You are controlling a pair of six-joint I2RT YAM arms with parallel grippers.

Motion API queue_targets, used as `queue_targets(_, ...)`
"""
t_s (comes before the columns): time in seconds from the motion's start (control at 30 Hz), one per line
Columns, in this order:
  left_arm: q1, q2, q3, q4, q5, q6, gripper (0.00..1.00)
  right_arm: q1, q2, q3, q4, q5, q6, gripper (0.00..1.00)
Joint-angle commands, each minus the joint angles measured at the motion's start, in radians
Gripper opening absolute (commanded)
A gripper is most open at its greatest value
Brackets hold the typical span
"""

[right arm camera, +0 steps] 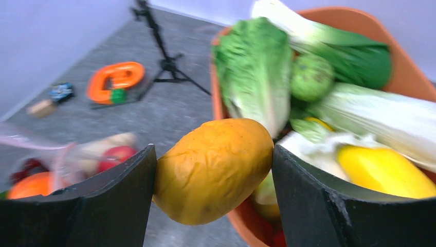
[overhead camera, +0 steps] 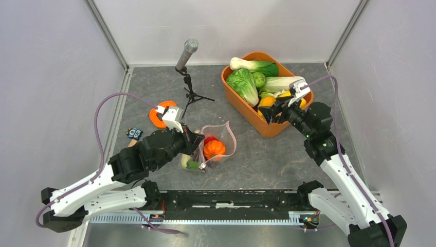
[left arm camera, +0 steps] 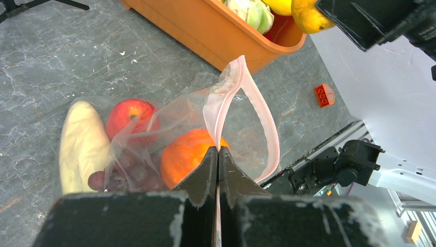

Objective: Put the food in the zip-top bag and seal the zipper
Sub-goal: Pick up the fake fruit from the bin, then place the fake fruit in the zipper food storage bag.

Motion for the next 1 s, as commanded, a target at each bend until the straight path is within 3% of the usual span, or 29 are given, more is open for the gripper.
queue_targets(0.0, 0.001, 0.005, 0.008, 0.034, -0.001, -0.002, 0.02, 0.007, -0.046, -0.063, 0.27, -0.318, 0.161, 0.57)
queue_targets(0.1, 0.0, 0.002, 0.008, 0.034, -0.004, -0.002, 0.02, 0.035, -0.052, -0.08, 0.339, -0.428, 0.191, 0.57)
queue_targets(0.37, 0.001, 0.013, 0.013, 0.051, 0.005, -0.004, 0.02, 0.226, -0.014, -0.068, 0.332, -0.479, 0.117, 0.58)
queue_targets(0.73, 0.001, 0.028, 0.025, 0.052, 0.018, -0.005, 0.02, 0.451, 0.123, -0.056, 0.362, -0.342, 0.083, 0.6)
queue_targets(0.97, 0.0, 0.032, 0.036, 0.059, 0.032, -0.005, 0.02, 0.559, 0.218, 0.002, 0.285, -0.198, 0.017, 0.6)
